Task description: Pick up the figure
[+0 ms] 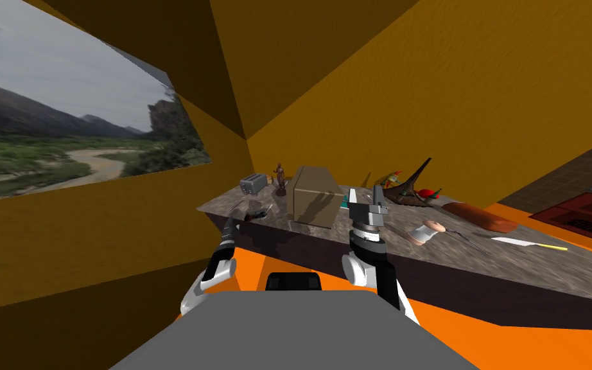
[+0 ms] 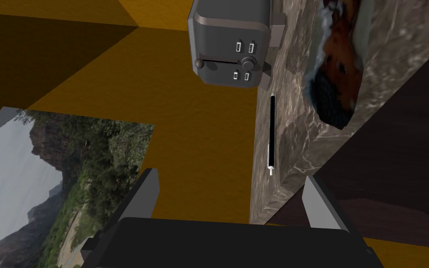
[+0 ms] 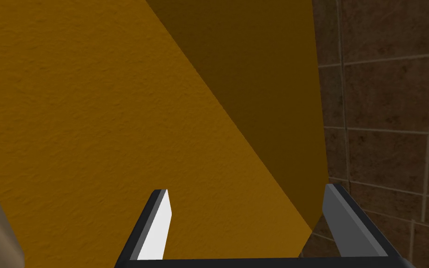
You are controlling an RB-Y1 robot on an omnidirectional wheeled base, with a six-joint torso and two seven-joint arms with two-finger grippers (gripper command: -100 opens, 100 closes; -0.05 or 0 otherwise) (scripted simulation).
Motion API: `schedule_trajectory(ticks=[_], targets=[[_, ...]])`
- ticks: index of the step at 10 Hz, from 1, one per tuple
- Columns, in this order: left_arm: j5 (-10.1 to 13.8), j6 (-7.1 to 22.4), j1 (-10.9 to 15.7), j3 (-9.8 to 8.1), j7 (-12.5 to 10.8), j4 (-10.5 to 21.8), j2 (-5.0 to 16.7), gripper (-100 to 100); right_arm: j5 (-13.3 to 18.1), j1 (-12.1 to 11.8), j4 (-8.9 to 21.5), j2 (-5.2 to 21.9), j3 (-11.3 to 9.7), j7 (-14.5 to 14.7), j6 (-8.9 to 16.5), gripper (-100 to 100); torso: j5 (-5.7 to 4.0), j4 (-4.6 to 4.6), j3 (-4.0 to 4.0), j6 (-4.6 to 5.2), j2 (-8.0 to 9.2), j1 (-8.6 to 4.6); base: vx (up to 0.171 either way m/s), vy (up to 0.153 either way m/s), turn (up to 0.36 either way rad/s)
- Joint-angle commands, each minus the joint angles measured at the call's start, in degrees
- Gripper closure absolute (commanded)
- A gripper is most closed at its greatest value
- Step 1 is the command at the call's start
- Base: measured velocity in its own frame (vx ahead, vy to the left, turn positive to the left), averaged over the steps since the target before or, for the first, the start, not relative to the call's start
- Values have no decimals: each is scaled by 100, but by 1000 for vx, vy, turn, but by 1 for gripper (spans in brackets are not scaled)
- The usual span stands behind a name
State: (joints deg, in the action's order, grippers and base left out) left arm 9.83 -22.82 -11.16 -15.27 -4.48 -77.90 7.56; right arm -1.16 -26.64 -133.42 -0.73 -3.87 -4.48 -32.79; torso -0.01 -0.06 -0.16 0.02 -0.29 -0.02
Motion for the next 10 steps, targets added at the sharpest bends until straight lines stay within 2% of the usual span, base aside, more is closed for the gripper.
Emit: schedule_trajectory(ticks=[1,6,7,8,9,10], targets=[[13,-55,-16,1,32,158,-149,-100,0,0,0,0,0,0,0,0,0,0,0,0,0,0,68,20,-94],[27,-108,-87,14,115,343,-878,-100,0,0,0,0,0,0,0,0,0,1,5,-2,9,-2,48,19,-65],[27,-111,-90,14,119,353,-962,-100,0,0,0,0,0,0,0,0,-1,2,7,-1,12,-5,18,3,-21],[25,-99,-96,15,115,321,-907,-100,0,0,0,0,0,0,0,0,-2,3,9,-1,16,-8,7,0,-3],[25,-92,-98,16,122,315,-921,0,0,0,0,0,0,0,0,0,-3,4,12,-2,21,-7,0,0,0],[33,-44,68,-66,177,406,-933,-100,0,0,0,0,0,0,0,0,-2,5,13,-2,24,-7,16,25,-28]])
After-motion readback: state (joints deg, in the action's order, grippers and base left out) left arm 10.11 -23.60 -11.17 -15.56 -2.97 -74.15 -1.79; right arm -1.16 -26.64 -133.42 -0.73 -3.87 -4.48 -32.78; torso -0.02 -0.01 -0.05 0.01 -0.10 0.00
